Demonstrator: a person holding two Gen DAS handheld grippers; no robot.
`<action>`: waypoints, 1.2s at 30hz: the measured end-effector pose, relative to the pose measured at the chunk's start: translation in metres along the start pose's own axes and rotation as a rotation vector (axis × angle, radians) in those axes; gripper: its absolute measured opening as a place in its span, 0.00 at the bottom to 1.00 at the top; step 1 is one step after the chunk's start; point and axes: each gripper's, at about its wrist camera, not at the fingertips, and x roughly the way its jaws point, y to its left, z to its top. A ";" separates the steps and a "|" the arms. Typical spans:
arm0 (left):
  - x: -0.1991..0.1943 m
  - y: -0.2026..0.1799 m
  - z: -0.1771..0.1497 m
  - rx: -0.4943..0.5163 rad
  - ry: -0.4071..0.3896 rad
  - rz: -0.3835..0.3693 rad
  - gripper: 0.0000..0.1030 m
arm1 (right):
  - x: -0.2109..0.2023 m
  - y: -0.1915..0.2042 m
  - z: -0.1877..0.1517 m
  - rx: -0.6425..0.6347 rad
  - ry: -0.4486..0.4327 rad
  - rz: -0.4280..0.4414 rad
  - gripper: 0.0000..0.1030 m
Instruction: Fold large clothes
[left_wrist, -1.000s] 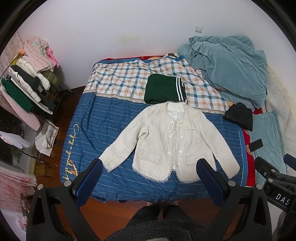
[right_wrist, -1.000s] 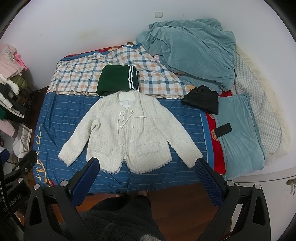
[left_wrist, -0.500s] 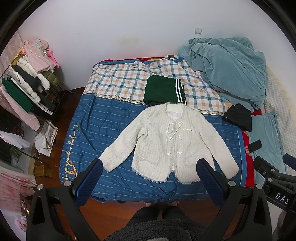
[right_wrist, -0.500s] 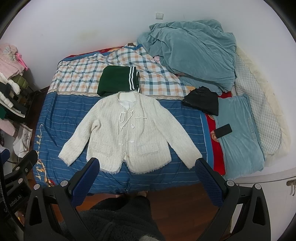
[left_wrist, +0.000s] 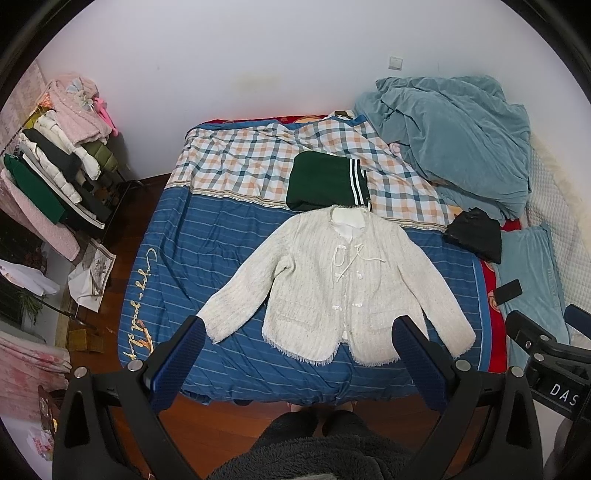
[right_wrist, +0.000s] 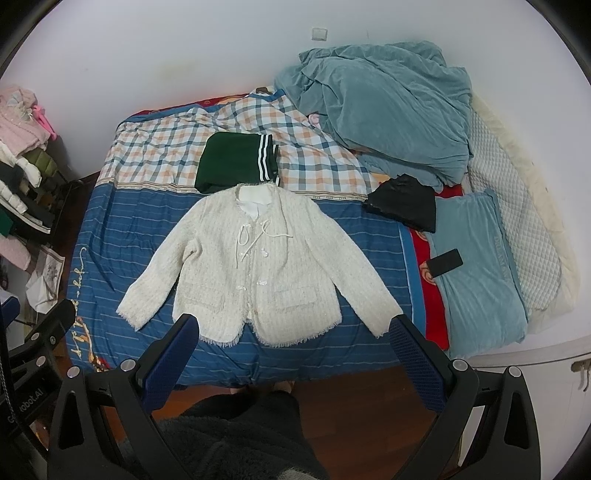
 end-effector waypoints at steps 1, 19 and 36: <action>0.000 -0.001 0.000 0.001 -0.001 0.000 1.00 | 0.000 0.001 0.000 -0.001 0.000 -0.001 1.00; 0.002 -0.004 0.005 -0.007 -0.012 0.004 1.00 | -0.003 0.008 0.008 -0.005 0.007 0.008 1.00; 0.225 0.000 0.026 0.049 -0.039 0.180 1.00 | 0.249 -0.095 -0.035 0.578 0.102 0.107 0.73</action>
